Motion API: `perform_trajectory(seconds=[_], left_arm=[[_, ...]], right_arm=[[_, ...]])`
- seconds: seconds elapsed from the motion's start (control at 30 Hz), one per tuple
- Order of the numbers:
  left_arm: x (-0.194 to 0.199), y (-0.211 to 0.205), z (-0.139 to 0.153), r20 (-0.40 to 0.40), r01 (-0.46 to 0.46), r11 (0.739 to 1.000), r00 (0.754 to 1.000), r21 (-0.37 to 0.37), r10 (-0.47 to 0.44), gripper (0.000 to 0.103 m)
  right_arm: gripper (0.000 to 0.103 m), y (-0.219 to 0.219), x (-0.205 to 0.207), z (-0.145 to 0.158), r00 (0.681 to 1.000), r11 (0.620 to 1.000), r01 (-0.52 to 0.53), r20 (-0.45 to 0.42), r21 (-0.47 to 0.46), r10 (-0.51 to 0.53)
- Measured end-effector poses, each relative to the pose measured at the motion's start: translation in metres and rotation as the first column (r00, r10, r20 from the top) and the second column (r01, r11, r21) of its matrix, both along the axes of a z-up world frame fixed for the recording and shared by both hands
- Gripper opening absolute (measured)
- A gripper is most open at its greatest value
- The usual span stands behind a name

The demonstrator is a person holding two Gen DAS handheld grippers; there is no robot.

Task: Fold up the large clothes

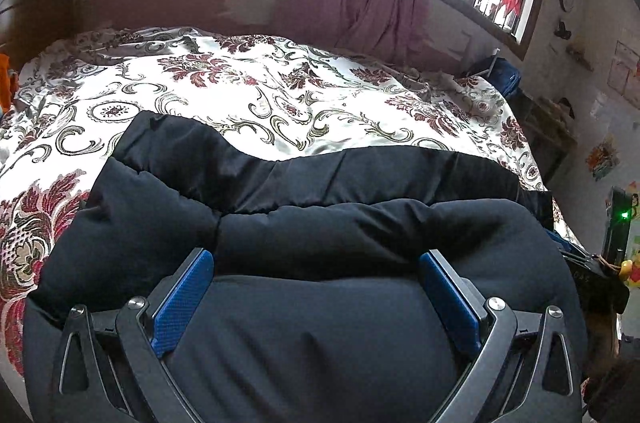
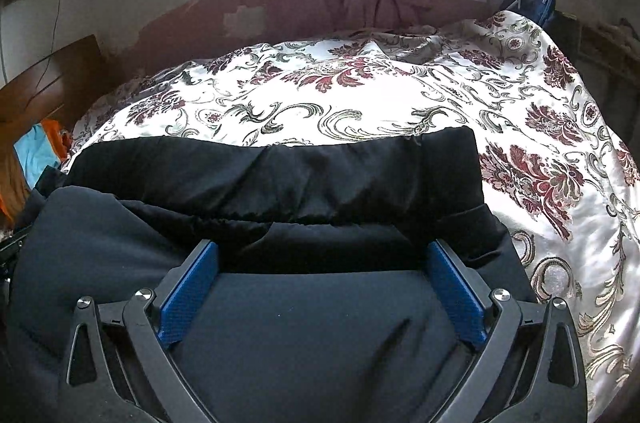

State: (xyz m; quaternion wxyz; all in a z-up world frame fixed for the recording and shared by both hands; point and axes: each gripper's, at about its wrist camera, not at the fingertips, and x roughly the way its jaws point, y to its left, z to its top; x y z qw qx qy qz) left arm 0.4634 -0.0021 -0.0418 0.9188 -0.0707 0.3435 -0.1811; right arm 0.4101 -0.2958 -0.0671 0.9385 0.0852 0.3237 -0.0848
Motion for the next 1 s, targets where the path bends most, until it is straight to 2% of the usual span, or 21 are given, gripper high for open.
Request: perform_trajectory(seconds=[0.2,0.47,0.53,0.6,0.67,0.8,0.87,1.0], left_arm=[[0.001,0.000,0.001,0.001,0.001,1.000,1.000,0.000,-0.001,0.103],[-0.002,0.009,-0.002,0.034,0.016,0.998,0.999,-0.061,-0.013,0.103],[-0.003,0.010,-0.002,0.038,0.018,0.997,0.999,-0.070,-0.015,0.103],[-0.006,0.012,-0.002,0.032,0.023,0.997,0.999,-0.067,-0.021,0.103],[-0.012,0.013,0.000,0.020,0.017,0.999,1.000,-0.046,-0.016,0.103],[-0.040,0.021,0.016,0.051,-0.040,0.997,0.998,0.063,0.037,0.103],[-0.053,0.027,0.022,0.063,-0.061,0.996,0.996,0.070,0.057,0.103],[-0.077,0.048,0.033,0.008,-0.120,0.989,0.993,0.083,0.119,0.103]], right_arm=[[0.100,0.000,-0.001,0.000,1.000,1.000,0.000,0.007,-0.002,0.000],[0.101,0.002,-0.012,0.006,0.998,1.000,0.018,0.054,-0.017,-0.017],[0.101,0.001,-0.033,0.016,0.990,0.995,0.090,0.113,-0.047,-0.084],[0.101,-0.005,-0.068,0.032,0.970,0.988,0.151,0.197,-0.027,-0.142],[0.101,-0.013,-0.098,0.043,0.957,0.984,0.181,0.232,-0.010,-0.174],[0.101,-0.024,-0.137,0.051,0.973,0.989,0.148,0.182,-0.020,-0.142],[0.101,-0.026,-0.152,0.052,0.980,0.991,0.129,0.154,-0.029,-0.123],[0.101,-0.028,-0.191,0.065,0.980,0.992,0.126,0.161,-0.030,-0.120]])
